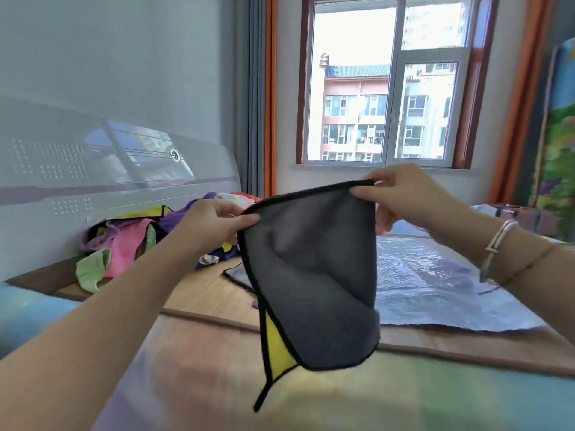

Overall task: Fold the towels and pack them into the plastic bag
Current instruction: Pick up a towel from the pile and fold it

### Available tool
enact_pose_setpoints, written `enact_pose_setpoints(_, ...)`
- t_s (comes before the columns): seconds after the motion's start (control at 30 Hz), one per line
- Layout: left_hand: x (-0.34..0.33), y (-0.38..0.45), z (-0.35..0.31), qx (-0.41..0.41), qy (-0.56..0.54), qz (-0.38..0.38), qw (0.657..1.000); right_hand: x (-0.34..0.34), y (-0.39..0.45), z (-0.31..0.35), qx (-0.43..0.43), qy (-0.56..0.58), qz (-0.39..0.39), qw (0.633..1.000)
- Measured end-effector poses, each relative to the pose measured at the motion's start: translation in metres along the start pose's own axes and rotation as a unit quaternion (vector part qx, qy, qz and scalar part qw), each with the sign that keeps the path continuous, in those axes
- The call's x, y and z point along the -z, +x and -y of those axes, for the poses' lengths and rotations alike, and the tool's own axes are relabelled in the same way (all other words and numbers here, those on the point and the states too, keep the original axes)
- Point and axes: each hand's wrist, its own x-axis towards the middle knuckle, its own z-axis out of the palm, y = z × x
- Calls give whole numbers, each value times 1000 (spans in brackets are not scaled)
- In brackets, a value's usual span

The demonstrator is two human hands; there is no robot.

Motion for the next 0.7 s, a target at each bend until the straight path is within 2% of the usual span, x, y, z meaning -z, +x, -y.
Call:
enact_pose_setpoints(0.1,0,-2,11,16,42,14,999,-17,-6,-4,9,-75,45,996)
enact_pose_setpoints(0.13,0,-1,14,21,47,18,998,-20,-6,-4,8,-52,22,998)
enact_pose_setpoints(0.2,1,-3,16,45,2,24,999,-19,-2,-1,15,-9,-23,1000)
enact_pose_setpoints(0.27,3,-4,15,61,-50,31,996,-21,-1,2,11,-14,17,1000)
enact_pose_setpoints(0.37,9,-2,15,89,-119,47,988,-25,4,3,2,57,-12,998)
enact_pose_setpoints(0.47,12,7,24,97,-88,69,989,-33,10,-2,-62,49,66,995)
enact_pose_setpoints(0.7,5,43,56,163,-64,95,980,-55,54,-17,-191,126,135,964)
